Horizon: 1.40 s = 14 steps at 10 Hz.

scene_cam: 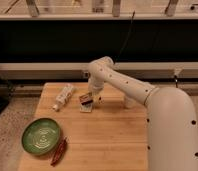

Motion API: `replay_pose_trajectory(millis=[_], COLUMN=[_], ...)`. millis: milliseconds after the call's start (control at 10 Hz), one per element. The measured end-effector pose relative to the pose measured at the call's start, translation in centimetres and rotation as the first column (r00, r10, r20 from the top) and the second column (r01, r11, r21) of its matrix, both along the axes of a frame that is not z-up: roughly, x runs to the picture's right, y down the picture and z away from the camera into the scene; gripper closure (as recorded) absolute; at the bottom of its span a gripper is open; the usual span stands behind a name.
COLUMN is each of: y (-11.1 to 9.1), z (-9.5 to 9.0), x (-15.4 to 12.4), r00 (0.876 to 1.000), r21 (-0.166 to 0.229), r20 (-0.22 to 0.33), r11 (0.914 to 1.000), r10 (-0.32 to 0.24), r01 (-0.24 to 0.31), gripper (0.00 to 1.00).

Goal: Place the eraser on the white sponge

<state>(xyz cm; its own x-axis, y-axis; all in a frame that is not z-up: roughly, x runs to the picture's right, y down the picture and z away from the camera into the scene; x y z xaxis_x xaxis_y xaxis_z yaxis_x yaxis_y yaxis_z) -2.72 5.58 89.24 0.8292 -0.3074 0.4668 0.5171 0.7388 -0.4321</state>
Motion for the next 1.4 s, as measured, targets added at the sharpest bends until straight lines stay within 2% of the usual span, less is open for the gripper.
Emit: replay_pose_trajectory(millis=[300, 400, 700, 1000, 1100, 1200, 1400], y=[0.8, 1.0, 1.6, 1.8, 1.8, 1.8, 1.6], z=[0.0, 0.1, 0.4, 0.8, 0.9, 0.9, 0.7], x=[-1.2, -1.4, -1.7, -1.6, -1.6, -1.6, -1.3], r00=[0.999, 0.999, 0.998, 0.999, 0.999, 0.999, 0.999], r21=[-0.014, -0.018, -0.023, -0.022, -0.021, -0.02, -0.016], r20=[0.019, 0.019, 0.016, 0.011, 0.012, 0.014, 0.016], r11=[0.9995, 0.9992, 0.9982, 0.9984, 0.9985, 0.9987, 0.9989], r10=[-0.027, -0.035, -0.055, -0.052, -0.05, -0.048, -0.043], r01=[0.028, 0.035, 0.056, 0.053, 0.05, 0.048, 0.044], gripper=[0.96, 0.91, 0.62, 0.31, 0.24, 0.2, 0.2])
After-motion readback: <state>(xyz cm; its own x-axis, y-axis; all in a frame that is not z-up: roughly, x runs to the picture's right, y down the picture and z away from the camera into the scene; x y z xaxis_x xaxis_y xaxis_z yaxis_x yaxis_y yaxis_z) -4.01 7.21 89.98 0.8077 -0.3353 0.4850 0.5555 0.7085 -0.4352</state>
